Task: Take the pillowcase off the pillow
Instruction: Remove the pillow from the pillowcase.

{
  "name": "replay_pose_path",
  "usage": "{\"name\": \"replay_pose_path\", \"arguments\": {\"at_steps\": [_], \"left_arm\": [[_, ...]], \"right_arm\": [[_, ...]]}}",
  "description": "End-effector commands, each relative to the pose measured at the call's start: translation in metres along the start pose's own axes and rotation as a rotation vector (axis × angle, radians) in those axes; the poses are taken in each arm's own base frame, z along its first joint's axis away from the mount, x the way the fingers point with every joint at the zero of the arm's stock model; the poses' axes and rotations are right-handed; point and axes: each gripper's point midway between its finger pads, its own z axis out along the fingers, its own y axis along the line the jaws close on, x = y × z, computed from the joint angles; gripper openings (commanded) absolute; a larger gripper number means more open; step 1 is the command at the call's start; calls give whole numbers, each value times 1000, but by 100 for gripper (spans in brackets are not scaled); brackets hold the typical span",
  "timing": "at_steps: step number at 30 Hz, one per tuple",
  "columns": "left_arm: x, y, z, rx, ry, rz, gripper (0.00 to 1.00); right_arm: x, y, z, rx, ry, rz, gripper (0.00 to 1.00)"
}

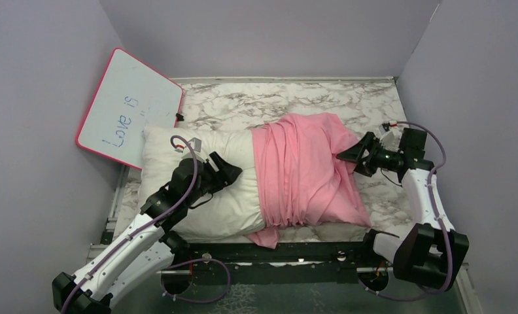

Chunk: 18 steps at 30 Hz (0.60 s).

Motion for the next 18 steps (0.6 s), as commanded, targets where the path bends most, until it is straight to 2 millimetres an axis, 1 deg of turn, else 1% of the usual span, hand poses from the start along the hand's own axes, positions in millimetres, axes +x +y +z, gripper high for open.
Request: {"name": "replay_pose_path", "arguments": {"at_steps": [1, 2, 4, 5, 7, 9, 10, 11, 12, 13, 14, 16, 18], "left_arm": [[50, 63, -3, -213, 193, 42, 70], [50, 63, -3, -213, 194, 42, 70], [50, 62, -4, -211, 194, 40, 70], [50, 62, -4, -210, 194, 40, 70], [50, 62, -4, -209, 192, 39, 70], [50, 61, -4, -205, 192, 41, 70], [50, 61, -5, -203, 191, 41, 70], [50, 61, -5, -202, 192, 44, 70], [49, 61, -6, -203, 191, 46, 70], [50, 64, -8, -217, 193, 46, 70], [50, 65, -8, -224, 191, 43, 70], [51, 69, -9, -232, 188, 38, 70], [53, 72, -10, -238, 192, 32, 70]], "right_arm": [[-2, -1, 3, 47, 9, -45, 87], [-1, -3, 5, 68, 16, -44, 89], [-3, -14, 12, 141, 7, -40, 89], [-4, -20, 15, 166, -3, -32, 87], [-11, -37, 17, 249, -47, -6, 70], [-21, -47, 16, 317, -101, -8, 52], [-30, -50, 11, 362, -130, -12, 38], [-41, -51, 4, 417, -171, -17, 25], [-55, -49, -5, 462, -222, -34, 15], [-76, -46, -18, 527, -302, -54, 6], [-93, -44, -33, 592, -382, -59, 1], [-127, -35, -64, 704, -529, -98, 1], [-154, -26, -97, 812, -656, -122, 1]]}}
